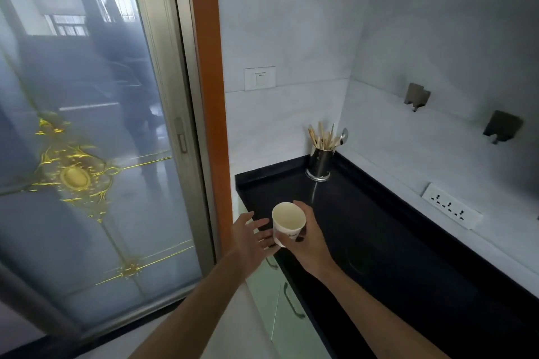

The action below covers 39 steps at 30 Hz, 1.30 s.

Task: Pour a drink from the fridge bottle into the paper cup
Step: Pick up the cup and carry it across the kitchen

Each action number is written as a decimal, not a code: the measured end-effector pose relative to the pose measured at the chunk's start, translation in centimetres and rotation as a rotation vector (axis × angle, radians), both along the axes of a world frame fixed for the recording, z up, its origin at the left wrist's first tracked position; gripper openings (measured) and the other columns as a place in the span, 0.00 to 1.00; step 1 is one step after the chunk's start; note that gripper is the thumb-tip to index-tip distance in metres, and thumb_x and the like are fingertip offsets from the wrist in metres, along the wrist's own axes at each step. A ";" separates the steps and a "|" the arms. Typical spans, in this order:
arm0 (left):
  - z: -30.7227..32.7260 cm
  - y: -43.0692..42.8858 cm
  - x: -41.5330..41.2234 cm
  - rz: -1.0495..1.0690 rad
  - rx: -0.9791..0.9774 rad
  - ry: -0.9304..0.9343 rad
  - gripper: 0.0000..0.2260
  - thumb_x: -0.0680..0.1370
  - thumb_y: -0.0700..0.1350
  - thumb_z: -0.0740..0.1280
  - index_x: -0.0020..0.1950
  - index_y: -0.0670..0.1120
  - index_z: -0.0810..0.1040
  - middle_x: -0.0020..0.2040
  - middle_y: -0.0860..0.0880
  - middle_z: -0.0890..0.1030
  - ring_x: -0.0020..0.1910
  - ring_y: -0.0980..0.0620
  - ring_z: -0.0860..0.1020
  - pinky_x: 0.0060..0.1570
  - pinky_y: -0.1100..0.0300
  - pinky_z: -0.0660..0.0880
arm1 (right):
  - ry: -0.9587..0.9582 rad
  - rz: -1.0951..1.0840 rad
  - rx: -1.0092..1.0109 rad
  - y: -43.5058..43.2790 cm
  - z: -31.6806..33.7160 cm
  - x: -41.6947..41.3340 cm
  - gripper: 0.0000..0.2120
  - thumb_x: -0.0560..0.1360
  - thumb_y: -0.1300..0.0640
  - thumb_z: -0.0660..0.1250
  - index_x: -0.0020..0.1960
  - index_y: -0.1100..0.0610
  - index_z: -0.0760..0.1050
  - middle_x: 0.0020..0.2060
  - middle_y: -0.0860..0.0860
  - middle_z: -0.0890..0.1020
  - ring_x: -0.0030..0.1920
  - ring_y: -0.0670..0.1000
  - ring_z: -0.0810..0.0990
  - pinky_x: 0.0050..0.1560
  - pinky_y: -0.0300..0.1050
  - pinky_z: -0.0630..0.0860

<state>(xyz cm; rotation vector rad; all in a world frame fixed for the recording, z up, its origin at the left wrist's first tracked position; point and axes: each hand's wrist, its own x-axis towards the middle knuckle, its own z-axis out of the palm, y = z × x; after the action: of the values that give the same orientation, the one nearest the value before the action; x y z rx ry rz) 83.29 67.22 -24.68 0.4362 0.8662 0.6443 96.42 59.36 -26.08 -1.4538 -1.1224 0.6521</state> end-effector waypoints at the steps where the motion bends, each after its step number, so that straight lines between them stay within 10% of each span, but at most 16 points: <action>1: -0.1 0.5 0.9 -0.005 0.000 0.005 0.24 0.80 0.54 0.60 0.67 0.37 0.72 0.67 0.33 0.73 0.61 0.34 0.76 0.58 0.41 0.73 | 0.005 -0.006 -0.001 0.5 -0.2 0.8 0.35 0.69 0.63 0.78 0.70 0.50 0.65 0.57 0.43 0.78 0.56 0.41 0.78 0.50 0.36 0.76; 18: -5.0 5.0 13.9 -0.318 -0.088 0.106 0.26 0.81 0.54 0.58 0.70 0.35 0.70 0.67 0.30 0.72 0.66 0.32 0.73 0.64 0.38 0.68 | 0.001 -0.281 -0.177 1.0 -5.9 11.9 0.34 0.70 0.63 0.77 0.69 0.49 0.64 0.57 0.45 0.78 0.56 0.41 0.78 0.53 0.36 0.77; 39: -13.3 9.8 23.3 -1.183 -0.026 0.384 0.25 0.82 0.56 0.56 0.71 0.39 0.72 0.65 0.32 0.76 0.64 0.32 0.74 0.68 0.38 0.68 | 0.038 -0.857 -0.457 0.0 -14.0 10.7 0.34 0.70 0.50 0.76 0.68 0.42 0.62 0.59 0.41 0.75 0.60 0.44 0.74 0.58 0.49 0.78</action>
<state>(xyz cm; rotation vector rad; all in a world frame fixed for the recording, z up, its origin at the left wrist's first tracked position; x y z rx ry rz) 106.62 77.06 -38.00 0.9491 0.8054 -0.5576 107.14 59.36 -40.06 -2.0955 -0.2335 0.3151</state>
